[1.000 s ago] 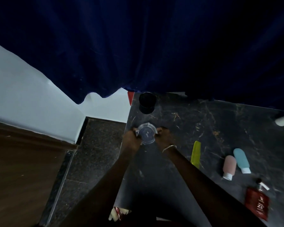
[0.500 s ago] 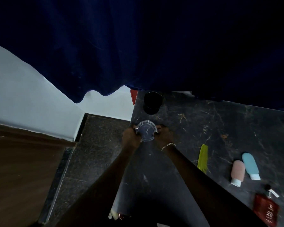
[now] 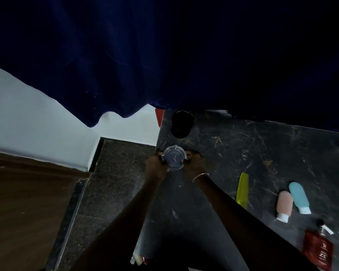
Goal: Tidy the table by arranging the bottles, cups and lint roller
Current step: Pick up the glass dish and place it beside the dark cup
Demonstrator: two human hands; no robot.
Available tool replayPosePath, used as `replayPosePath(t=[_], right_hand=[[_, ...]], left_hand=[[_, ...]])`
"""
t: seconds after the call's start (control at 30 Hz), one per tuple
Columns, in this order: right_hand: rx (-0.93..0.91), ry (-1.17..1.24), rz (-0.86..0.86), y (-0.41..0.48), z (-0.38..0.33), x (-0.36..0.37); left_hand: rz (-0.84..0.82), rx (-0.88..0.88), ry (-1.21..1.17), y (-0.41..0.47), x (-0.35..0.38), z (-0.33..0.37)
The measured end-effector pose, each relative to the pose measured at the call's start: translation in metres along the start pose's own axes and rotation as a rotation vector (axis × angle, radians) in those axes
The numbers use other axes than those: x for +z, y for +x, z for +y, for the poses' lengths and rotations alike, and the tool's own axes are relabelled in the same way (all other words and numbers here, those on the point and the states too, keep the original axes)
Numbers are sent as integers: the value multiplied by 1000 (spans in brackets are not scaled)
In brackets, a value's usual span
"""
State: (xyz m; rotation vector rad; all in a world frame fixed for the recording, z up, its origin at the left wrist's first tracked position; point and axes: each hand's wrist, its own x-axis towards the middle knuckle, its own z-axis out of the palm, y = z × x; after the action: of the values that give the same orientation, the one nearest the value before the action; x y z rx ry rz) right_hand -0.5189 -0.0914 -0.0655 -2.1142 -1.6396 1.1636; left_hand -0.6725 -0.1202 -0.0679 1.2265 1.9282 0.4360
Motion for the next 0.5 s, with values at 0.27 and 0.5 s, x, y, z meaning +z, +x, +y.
replayPosePath(t=[0.27, 0.5], right_hand=[[-64, -41, 12, -22, 2, -4], [-222, 12, 87, -53, 23, -14]], left_hand=[[67, 14, -35, -19, 1, -2], [149, 226, 96, -51, 1, -10]])
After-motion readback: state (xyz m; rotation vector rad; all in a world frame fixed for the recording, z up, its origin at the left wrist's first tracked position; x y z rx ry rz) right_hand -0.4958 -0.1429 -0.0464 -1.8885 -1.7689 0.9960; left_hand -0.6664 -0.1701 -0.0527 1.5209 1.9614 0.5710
